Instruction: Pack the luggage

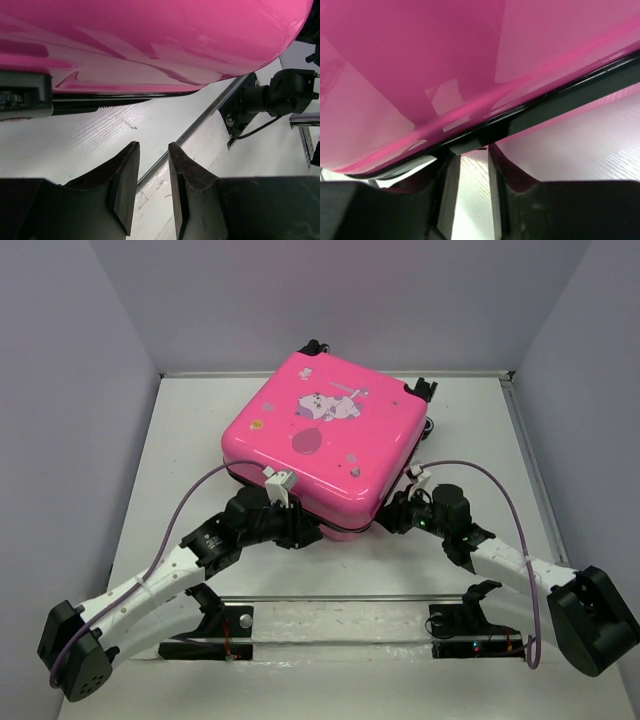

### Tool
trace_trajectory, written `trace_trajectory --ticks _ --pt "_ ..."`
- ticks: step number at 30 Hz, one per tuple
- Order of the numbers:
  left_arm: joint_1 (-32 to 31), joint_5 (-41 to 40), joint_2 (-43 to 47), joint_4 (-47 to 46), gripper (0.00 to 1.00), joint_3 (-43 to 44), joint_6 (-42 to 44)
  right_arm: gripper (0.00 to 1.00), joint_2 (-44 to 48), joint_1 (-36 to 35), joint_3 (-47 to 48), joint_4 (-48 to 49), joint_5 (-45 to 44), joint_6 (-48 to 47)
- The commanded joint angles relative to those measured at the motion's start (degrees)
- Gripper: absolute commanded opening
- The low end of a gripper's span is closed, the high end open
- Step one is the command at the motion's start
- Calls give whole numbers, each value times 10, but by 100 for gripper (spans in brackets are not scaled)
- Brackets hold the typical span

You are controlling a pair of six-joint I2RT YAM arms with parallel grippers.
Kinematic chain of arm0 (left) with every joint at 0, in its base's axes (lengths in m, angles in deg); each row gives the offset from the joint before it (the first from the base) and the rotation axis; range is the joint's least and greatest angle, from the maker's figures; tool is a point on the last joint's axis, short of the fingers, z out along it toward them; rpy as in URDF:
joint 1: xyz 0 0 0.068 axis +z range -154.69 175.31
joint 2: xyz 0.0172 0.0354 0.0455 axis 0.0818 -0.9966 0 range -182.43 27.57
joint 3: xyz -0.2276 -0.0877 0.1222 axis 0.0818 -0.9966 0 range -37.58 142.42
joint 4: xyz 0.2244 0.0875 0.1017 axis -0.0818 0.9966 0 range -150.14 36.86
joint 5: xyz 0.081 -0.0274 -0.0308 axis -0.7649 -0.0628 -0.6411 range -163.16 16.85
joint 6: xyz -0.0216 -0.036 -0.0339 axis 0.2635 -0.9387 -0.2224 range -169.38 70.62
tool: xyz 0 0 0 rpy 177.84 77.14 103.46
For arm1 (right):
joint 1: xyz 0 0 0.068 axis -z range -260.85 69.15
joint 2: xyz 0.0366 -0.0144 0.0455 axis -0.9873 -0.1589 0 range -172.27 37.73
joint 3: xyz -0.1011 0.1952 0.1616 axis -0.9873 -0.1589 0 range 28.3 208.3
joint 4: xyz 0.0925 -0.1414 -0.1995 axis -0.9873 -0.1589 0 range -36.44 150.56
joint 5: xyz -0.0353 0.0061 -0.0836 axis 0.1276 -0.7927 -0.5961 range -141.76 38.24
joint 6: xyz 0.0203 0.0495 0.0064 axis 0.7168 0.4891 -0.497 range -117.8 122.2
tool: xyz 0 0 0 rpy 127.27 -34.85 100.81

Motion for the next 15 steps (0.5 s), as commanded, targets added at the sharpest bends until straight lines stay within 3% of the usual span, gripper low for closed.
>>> trace_trajectory --ticks 1,6,11,15 --pt "-21 -30 -21 -68 41 14 -6 33 -25 -1 -6 116 16 -5" --pt "-40 -65 -47 -87 41 14 -7 39 -16 -1 -29 167 35 3" --pt "-47 -84 -63 -122 41 14 -15 32 -3 -1 -37 180 29 3" --pt "-53 -93 -69 -143 42 13 -22 19 9 -1 -44 197 26 11"
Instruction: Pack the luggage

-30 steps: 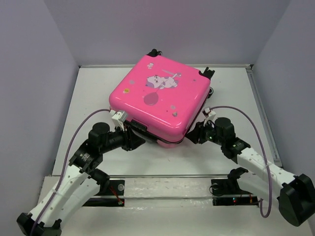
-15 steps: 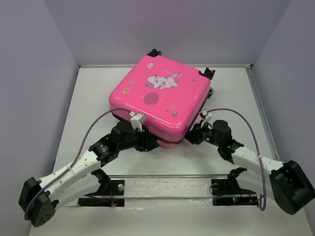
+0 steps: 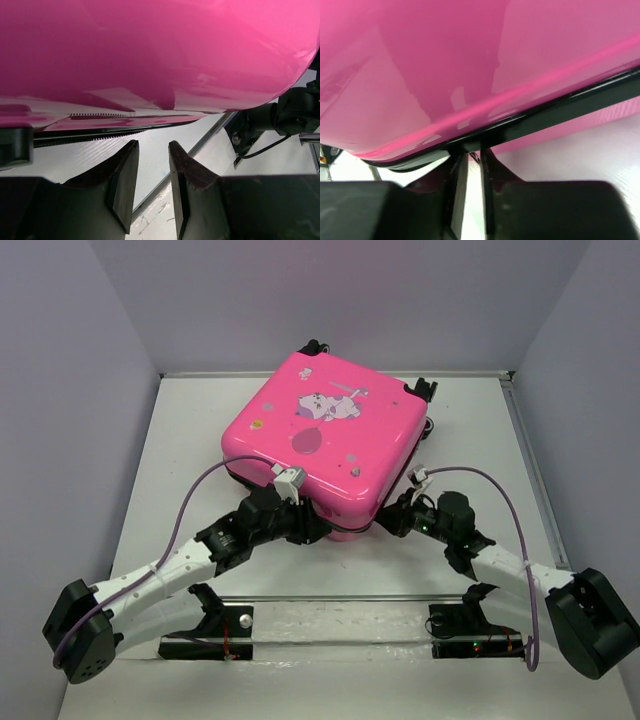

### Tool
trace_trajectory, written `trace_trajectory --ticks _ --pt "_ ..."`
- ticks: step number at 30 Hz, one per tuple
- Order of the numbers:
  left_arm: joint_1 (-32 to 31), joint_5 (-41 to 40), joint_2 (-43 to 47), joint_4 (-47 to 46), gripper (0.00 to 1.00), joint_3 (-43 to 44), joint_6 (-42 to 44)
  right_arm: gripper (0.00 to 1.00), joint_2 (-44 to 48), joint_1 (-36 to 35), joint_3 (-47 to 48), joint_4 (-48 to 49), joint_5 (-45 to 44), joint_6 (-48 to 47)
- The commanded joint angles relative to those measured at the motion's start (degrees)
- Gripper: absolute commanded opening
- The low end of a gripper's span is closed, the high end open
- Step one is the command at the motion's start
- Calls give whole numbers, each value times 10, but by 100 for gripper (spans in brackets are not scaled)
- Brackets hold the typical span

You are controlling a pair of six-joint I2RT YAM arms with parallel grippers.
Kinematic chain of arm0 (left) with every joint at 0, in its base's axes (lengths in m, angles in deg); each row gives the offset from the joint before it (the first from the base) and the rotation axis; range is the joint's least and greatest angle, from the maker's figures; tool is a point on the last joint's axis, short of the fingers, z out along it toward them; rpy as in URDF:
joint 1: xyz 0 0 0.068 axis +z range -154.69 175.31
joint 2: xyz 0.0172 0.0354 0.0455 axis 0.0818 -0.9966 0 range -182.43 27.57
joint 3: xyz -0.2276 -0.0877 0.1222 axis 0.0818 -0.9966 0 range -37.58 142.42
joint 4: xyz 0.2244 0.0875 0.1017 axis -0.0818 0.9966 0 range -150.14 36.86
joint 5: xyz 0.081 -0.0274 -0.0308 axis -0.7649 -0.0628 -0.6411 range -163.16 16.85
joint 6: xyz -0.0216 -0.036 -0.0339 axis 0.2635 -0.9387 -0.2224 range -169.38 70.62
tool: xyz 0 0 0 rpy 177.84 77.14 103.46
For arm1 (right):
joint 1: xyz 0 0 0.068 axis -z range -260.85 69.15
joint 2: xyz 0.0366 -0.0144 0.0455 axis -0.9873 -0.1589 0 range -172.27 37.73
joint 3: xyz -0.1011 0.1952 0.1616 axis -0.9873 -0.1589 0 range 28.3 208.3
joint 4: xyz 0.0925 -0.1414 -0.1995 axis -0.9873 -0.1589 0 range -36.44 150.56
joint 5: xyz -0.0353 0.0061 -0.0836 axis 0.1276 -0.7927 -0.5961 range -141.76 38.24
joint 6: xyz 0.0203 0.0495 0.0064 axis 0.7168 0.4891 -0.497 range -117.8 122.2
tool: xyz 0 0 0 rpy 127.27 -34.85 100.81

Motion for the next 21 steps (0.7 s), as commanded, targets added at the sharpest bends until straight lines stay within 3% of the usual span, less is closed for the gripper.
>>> trace_trajectory --ticks 1,4,8,11,12,15,21 --pt "-9 -23 -5 -62 42 14 -10 18 16 -1 0 90 2 6" --pt "-16 -27 -16 -79 43 18 -12 7 11 -1 7 81 13 11" --pt "-21 -40 -36 -103 46 34 -11 7 41 -26 13 -2 -7 23" --pt "-21 -73 -59 -122 50 53 0 7 102 -80 19 -152 -93 39" --pt "-21 -73 -68 -126 50 61 0 7 117 -95 21 -153 -94 46" --pt "-21 -94 -102 -127 52 92 9 7 163 -147 29 -296 -137 84" --pt "-21 -108 -138 -150 53 128 7 7 165 -251 38 -377 -163 162"
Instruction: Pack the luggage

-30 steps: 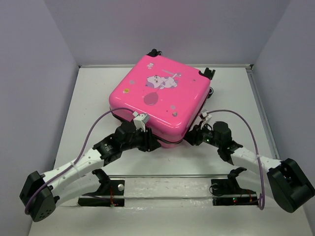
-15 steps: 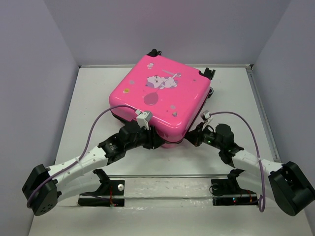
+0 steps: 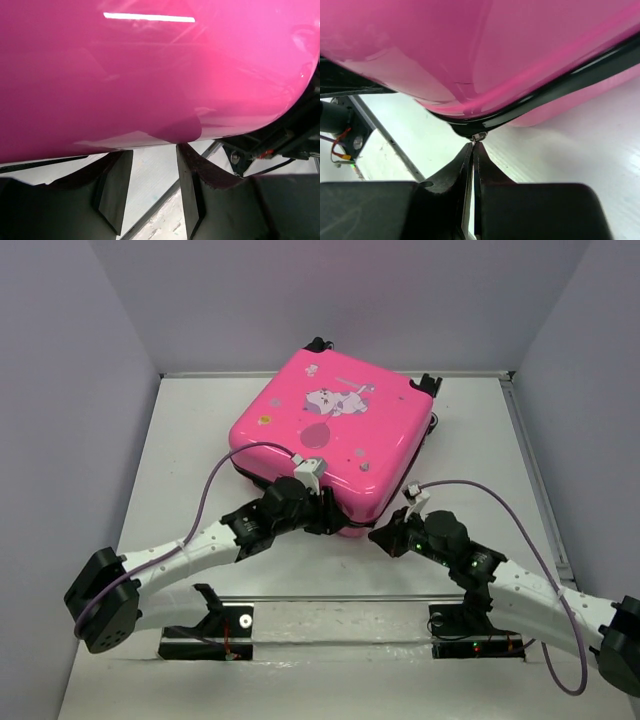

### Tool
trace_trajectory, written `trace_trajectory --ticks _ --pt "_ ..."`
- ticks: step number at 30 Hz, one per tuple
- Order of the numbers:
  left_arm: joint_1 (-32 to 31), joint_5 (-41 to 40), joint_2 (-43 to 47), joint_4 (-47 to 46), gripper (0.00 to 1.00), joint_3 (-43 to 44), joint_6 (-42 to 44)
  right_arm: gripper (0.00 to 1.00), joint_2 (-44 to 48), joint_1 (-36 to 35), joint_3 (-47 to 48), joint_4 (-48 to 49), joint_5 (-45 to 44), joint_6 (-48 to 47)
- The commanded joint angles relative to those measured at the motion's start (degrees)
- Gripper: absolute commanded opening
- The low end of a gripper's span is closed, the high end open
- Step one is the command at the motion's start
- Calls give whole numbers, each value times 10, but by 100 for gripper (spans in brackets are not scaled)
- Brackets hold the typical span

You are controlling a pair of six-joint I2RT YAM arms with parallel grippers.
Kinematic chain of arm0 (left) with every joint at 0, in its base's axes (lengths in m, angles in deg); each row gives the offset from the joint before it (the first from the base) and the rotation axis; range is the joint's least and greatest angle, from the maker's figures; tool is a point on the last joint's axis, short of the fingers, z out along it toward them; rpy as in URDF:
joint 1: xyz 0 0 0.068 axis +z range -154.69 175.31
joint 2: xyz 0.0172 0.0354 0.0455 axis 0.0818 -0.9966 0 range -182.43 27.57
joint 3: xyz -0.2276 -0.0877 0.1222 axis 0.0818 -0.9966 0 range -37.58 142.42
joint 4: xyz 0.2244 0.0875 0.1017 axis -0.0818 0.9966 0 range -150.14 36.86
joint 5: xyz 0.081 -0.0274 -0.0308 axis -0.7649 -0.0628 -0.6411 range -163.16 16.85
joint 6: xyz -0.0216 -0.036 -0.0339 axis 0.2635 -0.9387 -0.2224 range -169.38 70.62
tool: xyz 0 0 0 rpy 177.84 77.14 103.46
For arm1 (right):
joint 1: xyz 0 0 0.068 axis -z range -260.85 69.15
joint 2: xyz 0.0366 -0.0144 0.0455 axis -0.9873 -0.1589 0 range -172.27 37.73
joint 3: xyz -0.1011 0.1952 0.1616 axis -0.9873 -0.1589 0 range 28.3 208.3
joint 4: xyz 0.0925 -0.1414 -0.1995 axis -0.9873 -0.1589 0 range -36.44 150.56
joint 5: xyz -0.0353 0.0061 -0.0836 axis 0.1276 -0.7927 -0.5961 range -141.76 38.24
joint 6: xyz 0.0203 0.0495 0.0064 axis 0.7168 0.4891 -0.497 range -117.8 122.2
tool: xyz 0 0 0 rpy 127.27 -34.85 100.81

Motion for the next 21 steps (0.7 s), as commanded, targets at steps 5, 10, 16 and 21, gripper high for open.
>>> trace_trajectory --ticks 5,10,16,21 --pt "9 -45 -50 -114 53 83 14 7 -102 -190 79 -72 -65 92" --pt "8 -44 -58 -96 53 110 24 7 -213 -221 186 4 -225 121" --pt "16 -121 20 10 62 139 64 7 -322 -227 217 137 -379 141" --pt "79 -119 82 86 69 204 82 7 -405 -227 237 225 -384 158"
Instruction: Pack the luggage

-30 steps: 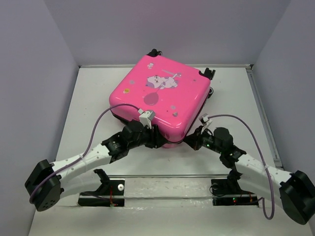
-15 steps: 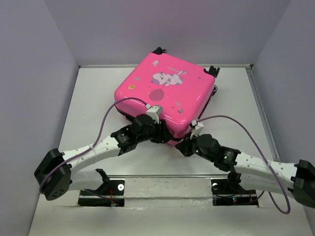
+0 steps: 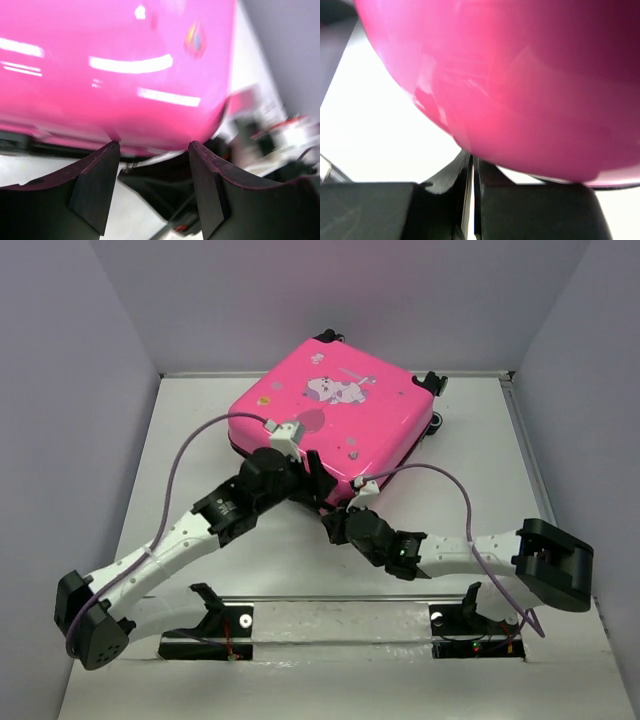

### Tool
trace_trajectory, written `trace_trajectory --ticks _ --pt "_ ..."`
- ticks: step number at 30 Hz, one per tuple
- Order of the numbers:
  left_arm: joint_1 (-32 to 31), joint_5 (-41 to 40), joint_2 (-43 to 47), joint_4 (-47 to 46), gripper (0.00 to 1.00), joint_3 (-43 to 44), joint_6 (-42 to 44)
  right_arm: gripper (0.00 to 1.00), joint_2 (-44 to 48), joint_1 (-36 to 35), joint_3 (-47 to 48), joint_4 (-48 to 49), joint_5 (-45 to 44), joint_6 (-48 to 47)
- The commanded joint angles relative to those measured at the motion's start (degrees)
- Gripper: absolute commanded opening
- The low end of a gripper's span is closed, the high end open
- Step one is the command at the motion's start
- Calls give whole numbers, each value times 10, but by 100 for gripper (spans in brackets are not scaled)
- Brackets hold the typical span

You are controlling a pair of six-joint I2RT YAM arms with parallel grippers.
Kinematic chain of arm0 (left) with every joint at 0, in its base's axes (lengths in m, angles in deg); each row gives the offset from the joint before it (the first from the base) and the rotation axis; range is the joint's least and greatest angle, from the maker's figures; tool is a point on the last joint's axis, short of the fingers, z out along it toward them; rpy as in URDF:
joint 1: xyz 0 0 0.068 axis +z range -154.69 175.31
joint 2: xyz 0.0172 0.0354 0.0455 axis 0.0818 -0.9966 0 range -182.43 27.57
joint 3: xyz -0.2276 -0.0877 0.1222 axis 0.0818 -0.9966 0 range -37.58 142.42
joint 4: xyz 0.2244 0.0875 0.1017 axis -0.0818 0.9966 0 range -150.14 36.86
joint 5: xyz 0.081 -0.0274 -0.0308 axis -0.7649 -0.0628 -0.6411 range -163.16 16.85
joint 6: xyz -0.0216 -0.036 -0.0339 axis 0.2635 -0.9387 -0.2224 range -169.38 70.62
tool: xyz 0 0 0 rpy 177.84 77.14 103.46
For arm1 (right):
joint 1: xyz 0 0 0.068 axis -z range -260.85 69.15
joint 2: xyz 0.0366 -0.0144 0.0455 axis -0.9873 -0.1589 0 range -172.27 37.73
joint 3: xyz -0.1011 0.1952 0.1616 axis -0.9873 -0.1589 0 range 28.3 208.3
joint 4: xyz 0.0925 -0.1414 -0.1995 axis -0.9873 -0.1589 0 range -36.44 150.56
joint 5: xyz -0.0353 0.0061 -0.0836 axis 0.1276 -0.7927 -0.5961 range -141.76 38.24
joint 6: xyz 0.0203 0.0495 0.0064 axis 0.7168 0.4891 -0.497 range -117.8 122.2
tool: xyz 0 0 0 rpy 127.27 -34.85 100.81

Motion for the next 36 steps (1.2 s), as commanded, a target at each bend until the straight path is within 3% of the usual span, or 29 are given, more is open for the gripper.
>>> trace_trajectory --ticks 1,4,9,10,15,26,30,31,36 --pt "85 -37 65 -22 70 106 38 7 -71 -9 28 145 -17 41" --pt "164 22 58 1 74 174 50 7 -80 -9 24 153 -16 44" --pt "283 57 -38 48 83 289 91 7 -31 -14 -15 105 -13 46" --pt "340 72 -53 41 84 294 86 7 -22 -14 -25 95 -11 51" --pt "465 143 -151 -14 88 295 16 7 11 -14 -25 24 -10 40" --pt "502 209 -379 -25 90 363 -4 7 -23 -14 62 -80 -30 -13" --pt "484 233 -379 -74 89 294 -20 7 -56 -14 117 -108 -42 -43" --pt "452 237 -377 -82 88 259 -29 7 -67 -14 150 -116 -43 -60" --pt "407 284 -349 -135 86 171 -70 7 -154 -14 273 -141 -49 -123"
